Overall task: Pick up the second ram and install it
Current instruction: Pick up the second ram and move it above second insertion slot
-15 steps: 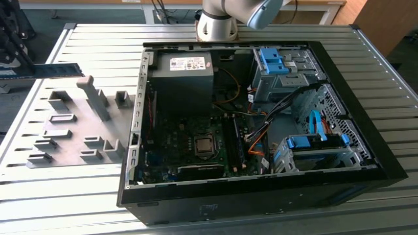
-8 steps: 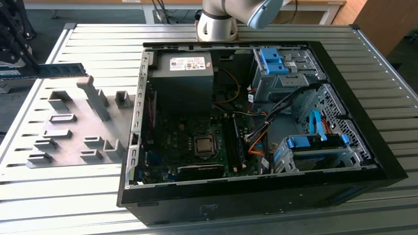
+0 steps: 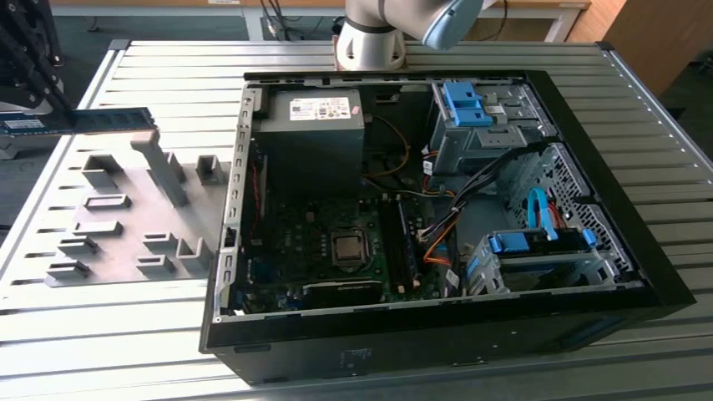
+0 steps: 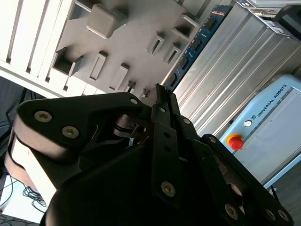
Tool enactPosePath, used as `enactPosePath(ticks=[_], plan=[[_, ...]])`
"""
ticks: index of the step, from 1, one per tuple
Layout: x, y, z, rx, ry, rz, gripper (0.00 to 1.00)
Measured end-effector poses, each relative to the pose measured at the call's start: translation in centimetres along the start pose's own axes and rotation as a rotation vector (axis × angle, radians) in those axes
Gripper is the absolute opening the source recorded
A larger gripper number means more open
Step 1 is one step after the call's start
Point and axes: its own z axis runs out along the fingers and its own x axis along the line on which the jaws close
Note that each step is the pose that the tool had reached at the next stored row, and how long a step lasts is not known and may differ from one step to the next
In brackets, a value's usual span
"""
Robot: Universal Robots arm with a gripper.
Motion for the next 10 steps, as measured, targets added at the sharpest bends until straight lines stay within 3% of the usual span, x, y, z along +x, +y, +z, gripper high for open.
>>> enactPosePath(ticks=[10], plan=[[0.00,-0.84,0.01,0.0001,0.0002,0.000,0.14]])
